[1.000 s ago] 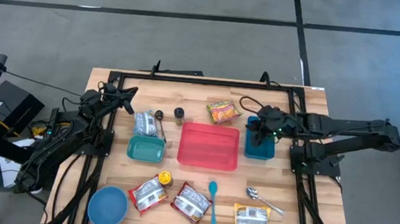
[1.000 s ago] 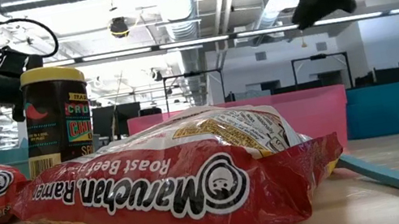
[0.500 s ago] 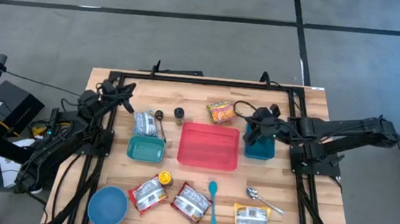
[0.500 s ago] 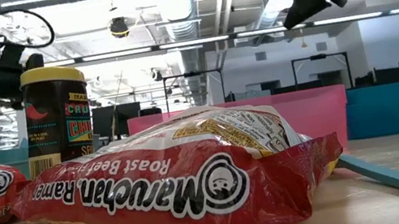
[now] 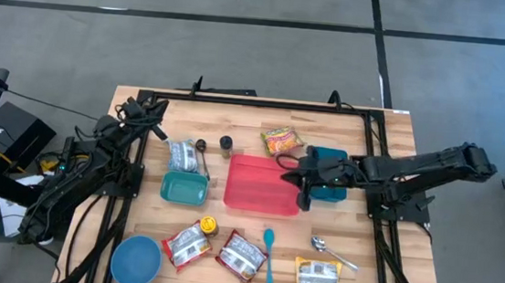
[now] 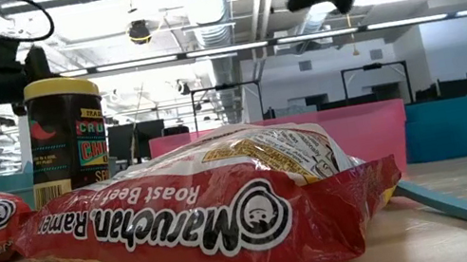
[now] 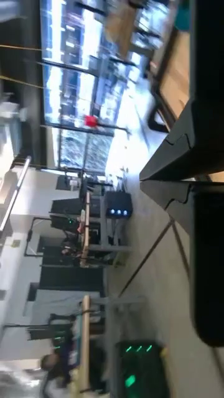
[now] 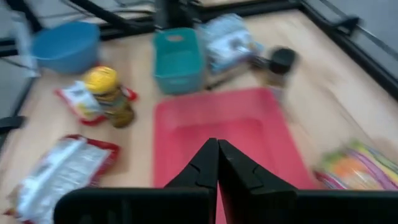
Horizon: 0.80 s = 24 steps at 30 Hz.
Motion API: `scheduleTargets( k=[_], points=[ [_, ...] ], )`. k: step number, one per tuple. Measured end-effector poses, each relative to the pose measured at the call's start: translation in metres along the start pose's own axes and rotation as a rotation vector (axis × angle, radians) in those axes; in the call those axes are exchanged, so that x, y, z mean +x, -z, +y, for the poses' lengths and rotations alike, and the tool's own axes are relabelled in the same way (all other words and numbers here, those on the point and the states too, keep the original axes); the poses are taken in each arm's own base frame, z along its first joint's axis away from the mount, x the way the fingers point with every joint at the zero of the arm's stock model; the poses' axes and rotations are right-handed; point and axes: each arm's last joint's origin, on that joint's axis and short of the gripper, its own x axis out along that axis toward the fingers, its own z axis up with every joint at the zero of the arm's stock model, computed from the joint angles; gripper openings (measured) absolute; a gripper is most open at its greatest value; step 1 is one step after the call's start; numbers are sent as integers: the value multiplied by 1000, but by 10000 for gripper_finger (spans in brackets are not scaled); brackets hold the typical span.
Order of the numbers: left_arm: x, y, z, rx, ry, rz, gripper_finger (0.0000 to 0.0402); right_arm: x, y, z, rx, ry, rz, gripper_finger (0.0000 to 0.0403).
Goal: Pick & Place Food Item
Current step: Put the black seasoning bottle into the blue bin
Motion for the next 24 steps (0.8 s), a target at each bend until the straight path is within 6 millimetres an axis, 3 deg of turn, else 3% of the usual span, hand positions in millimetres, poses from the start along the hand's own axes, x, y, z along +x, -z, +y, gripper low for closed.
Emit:
scheduleTargets(
  k=[9,24],
  points=[
    [0,-1,0,-451,5,-5,0,26,-2,-11,-38,-75,-17,0],
    [-2,-16,-9,-415,265,-81,0,34,0,-60,37,27,-21,0]
  ],
)
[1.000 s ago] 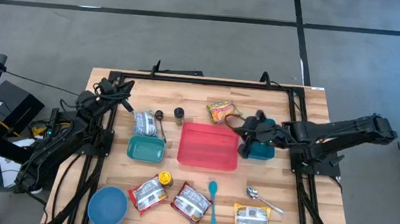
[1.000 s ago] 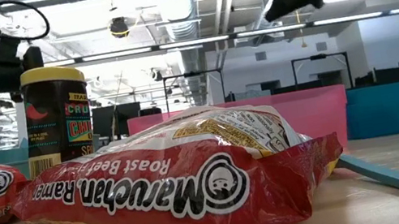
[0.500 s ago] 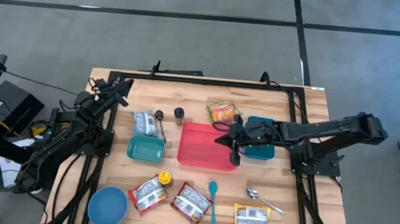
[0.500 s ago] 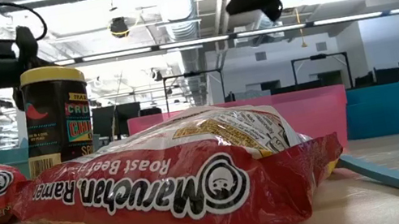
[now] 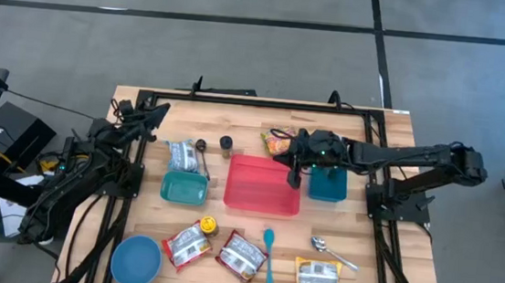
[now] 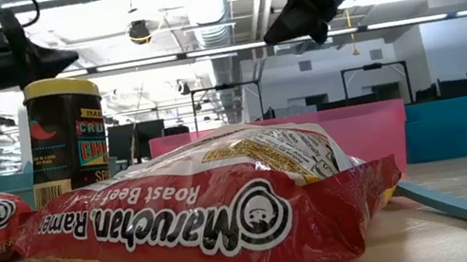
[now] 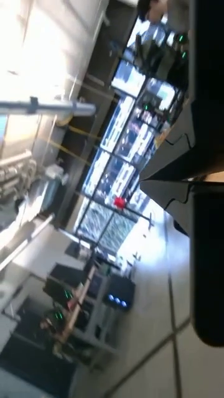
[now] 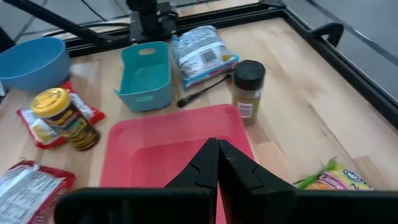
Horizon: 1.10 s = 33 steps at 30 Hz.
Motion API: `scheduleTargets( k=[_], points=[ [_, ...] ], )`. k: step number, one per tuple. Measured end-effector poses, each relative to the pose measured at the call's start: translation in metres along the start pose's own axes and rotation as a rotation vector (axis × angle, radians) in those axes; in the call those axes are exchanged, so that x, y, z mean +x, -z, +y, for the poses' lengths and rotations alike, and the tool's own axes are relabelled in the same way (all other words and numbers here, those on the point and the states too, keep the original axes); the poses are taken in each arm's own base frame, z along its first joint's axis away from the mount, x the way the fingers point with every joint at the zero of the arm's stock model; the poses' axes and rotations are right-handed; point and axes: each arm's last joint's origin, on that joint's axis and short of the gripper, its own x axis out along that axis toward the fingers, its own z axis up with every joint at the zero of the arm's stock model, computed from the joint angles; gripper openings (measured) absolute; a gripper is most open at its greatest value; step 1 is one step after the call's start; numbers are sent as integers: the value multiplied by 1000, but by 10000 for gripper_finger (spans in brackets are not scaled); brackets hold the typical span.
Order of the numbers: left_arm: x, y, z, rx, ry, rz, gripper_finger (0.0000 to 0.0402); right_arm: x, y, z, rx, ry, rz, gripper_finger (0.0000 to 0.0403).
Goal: Pick & Place Food Item
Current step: Put the black seasoning bottle into the blue bin
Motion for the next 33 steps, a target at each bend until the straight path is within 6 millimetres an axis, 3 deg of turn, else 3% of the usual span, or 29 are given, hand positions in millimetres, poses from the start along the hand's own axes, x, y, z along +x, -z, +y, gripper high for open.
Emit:
scheduleTargets(
  k=[7,17,22,33],
  points=[
    [1,-1,-6,-43,74,-7,0,-14,34,-16,58,30,-86,0],
    [11,-2,-25,-94,211,55,0,-51,49,-29,102,64,-248,0],
    [31,-2,-38,-74,269,158,0,-57,46,-31,109,76,-280,0],
    [93,21,-54,-73,236,417,0,-56,55,-40,188,120,-191,0]
  ],
)
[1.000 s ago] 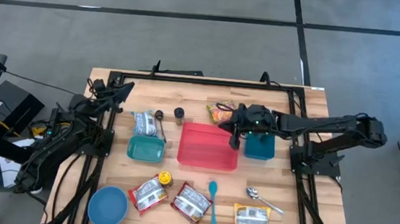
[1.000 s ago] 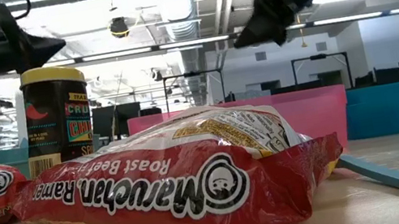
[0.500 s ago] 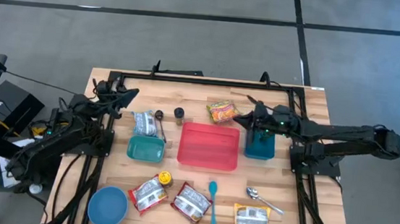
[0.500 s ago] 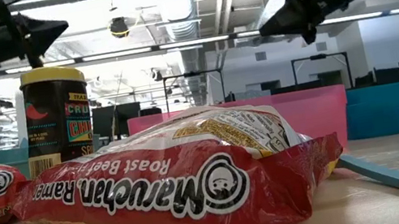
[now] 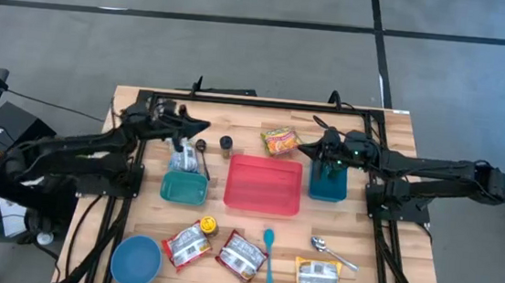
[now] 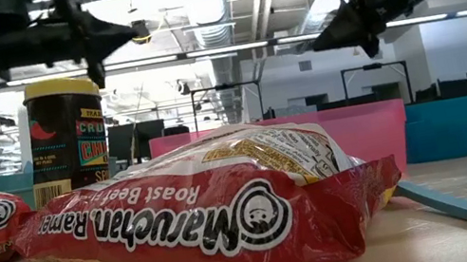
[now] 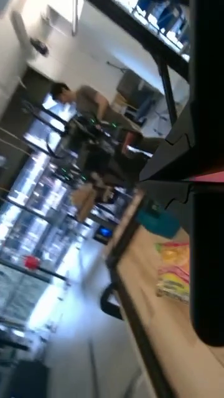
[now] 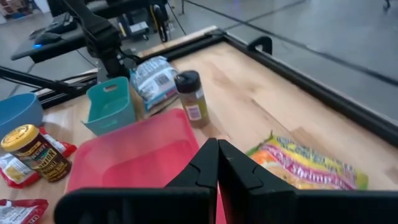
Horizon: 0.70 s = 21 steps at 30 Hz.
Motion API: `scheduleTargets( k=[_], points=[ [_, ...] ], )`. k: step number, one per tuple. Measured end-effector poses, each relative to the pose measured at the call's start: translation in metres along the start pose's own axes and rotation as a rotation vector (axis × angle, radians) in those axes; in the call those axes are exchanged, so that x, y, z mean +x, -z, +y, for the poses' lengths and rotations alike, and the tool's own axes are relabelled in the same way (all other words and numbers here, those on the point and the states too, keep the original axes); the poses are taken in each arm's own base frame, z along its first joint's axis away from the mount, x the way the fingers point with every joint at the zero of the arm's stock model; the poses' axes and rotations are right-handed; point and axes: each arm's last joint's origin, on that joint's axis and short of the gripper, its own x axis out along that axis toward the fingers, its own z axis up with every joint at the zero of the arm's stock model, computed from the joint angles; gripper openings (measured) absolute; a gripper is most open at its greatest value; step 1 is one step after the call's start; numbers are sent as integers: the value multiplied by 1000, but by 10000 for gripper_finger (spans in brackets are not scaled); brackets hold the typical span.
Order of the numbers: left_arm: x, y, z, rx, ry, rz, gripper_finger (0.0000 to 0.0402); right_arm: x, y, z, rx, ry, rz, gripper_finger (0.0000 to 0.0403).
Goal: Pick & Place Food Item
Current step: Put the black seasoning bottle into the blue bin
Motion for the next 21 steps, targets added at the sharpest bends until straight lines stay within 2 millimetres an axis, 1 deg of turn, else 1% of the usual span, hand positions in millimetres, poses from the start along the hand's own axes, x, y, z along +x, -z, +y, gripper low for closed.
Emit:
scheduleTargets(
  k=[2,5,9,15,21],
  points=[
    [11,0,0,-18,-47,65,0,0,1,-1,4,8,14,0],
    [25,-1,-4,0,-124,170,0,0,3,-2,3,12,31,0],
    [37,-3,-11,37,-250,268,0,0,3,-1,-1,11,29,0],
    [47,-12,-25,62,-365,346,0,0,2,-2,-2,37,14,0],
    [65,-19,-33,104,-405,418,0,0,1,-3,-6,70,5,0]
  ],
)
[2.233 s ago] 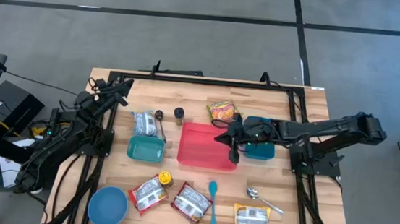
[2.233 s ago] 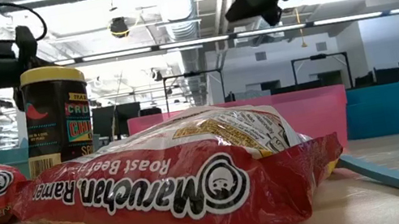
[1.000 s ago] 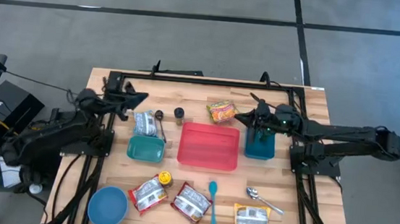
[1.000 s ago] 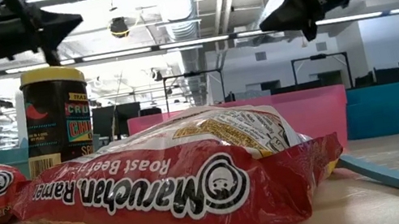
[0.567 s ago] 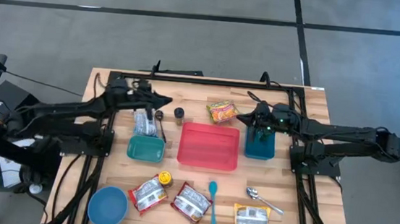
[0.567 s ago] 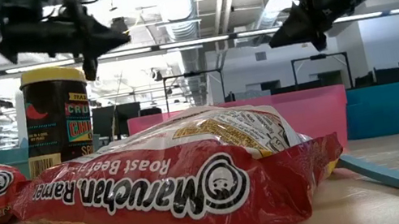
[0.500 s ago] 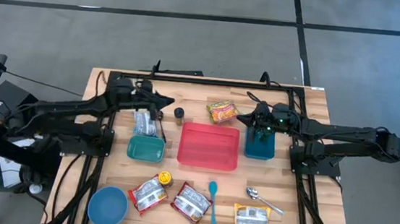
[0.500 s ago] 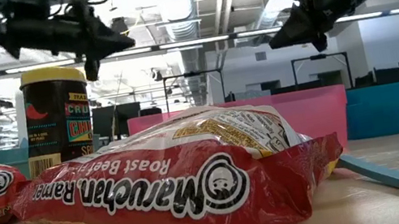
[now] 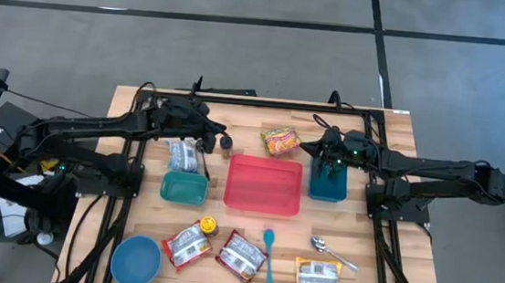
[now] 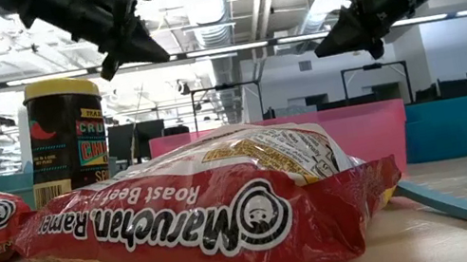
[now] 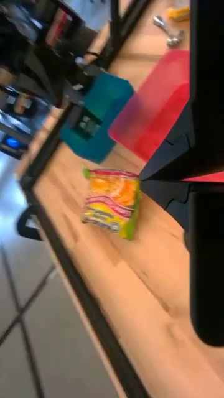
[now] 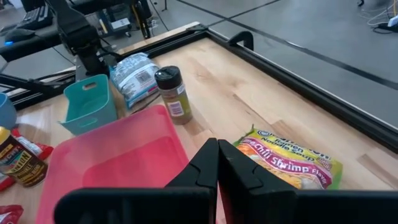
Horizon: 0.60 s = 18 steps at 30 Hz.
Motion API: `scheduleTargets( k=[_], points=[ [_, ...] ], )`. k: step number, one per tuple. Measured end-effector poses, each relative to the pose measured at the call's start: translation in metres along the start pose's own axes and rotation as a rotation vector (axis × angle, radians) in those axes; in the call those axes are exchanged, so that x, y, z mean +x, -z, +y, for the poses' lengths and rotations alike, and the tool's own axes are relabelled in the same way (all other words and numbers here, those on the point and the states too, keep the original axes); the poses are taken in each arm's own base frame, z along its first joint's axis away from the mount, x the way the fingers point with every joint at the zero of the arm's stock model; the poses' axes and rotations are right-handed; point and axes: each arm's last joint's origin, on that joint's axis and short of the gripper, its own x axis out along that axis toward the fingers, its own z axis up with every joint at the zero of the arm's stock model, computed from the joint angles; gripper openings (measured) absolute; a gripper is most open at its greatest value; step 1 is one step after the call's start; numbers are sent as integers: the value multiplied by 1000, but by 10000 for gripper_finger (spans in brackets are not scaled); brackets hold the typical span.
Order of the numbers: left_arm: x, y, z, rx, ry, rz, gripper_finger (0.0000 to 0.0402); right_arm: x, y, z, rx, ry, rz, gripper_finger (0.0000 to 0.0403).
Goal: Pick & Place Food Item
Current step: Put the black seasoning bottle into the blue bin
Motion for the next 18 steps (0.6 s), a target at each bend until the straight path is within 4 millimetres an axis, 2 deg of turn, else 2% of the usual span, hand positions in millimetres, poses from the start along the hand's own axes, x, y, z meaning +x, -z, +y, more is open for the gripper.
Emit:
scheduleTargets(
  k=[8,18],
  points=[
    [23,-13,-5,16,-77,167,0,0,-1,0,1,-2,-10,0],
    [49,-12,-7,26,-125,293,0,0,-1,0,1,-3,-10,0]
  ],
)
